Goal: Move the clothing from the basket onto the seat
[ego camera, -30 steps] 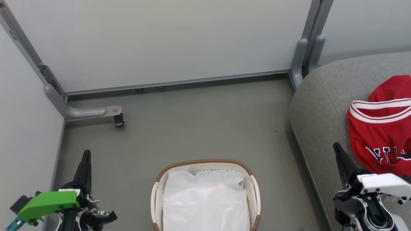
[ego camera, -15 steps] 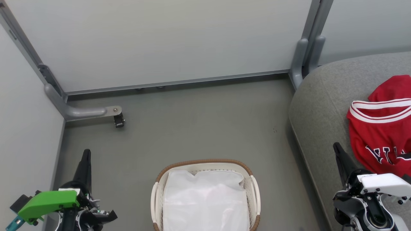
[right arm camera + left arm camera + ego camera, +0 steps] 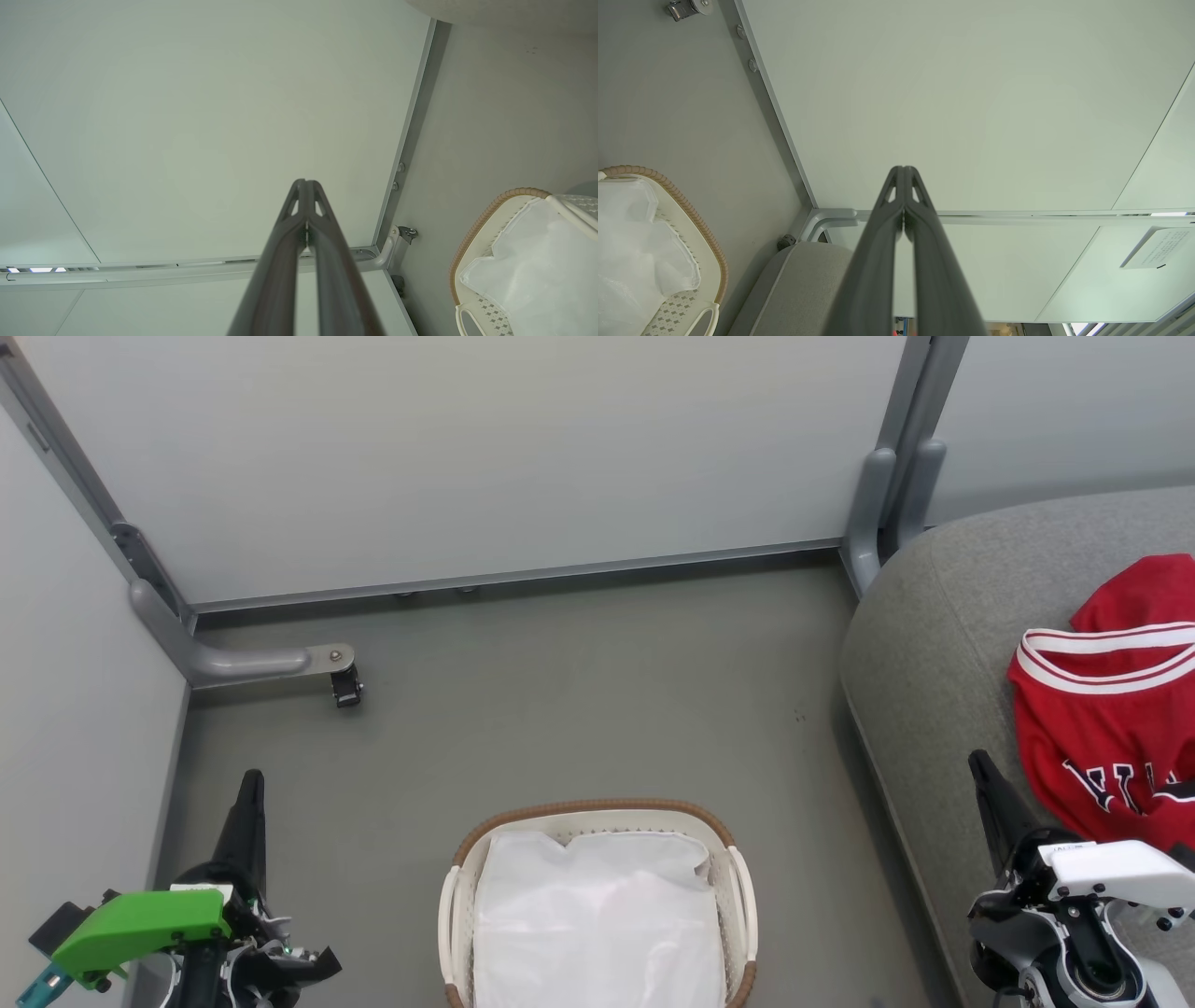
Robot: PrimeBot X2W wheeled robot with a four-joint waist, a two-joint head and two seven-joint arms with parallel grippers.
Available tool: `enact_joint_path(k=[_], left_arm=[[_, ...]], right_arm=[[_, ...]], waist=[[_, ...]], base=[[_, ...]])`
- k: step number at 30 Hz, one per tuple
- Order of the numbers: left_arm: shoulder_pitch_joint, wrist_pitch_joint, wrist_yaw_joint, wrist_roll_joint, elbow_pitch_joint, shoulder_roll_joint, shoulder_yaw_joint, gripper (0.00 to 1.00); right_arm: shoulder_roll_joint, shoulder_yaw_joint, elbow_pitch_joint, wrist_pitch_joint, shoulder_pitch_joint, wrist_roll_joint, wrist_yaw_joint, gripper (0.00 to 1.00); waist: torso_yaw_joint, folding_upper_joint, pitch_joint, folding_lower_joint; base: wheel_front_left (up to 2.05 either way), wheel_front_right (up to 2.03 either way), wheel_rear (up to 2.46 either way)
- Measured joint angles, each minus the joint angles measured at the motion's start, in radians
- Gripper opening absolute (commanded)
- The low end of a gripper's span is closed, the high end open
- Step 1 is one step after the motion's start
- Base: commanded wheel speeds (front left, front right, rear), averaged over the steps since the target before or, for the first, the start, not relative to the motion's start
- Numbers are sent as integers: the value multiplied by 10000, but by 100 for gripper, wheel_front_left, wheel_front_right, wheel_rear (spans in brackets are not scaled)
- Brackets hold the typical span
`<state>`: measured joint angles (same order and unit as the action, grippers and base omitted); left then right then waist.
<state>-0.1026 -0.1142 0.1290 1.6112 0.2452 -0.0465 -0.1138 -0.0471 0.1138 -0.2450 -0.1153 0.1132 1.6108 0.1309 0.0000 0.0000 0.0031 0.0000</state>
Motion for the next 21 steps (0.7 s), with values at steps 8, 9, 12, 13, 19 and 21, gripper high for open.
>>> enact_joint_path(k=[8, 9, 12, 13, 19, 21], left_arm=[[0, 0, 0, 0, 0, 0, 0, 0], [0, 0, 0, 0, 0, 0, 0, 0], [0, 0, 0, 0, 0, 0, 0, 0], [0, 0, 0, 0, 0, 0, 0, 0], [-1, 0, 0, 0, 0, 0, 0, 0], [-1, 0, 0, 0, 0, 0, 0, 0]], right_arm=[[0, 0, 0, 0, 0, 0, 0, 0], [0, 0, 0, 0, 0, 0, 0, 0], [0, 0, 0, 0, 0, 0, 0, 0], [0, 0, 0, 0, 0, 0, 0, 0], [0, 0, 0, 0, 0, 0, 0, 0], [0, 0, 0, 0, 0, 0, 0, 0]], waist=[[0, 0, 0, 0], [0, 0, 0, 0], [0, 0, 0, 0], [0, 0, 0, 0], [0, 0, 0, 0], [0, 0, 0, 0]], base=[[0, 0, 0], [0, 0, 0], [0, 0, 0], [0, 0, 0], [0, 0, 0], [0, 0, 0]])
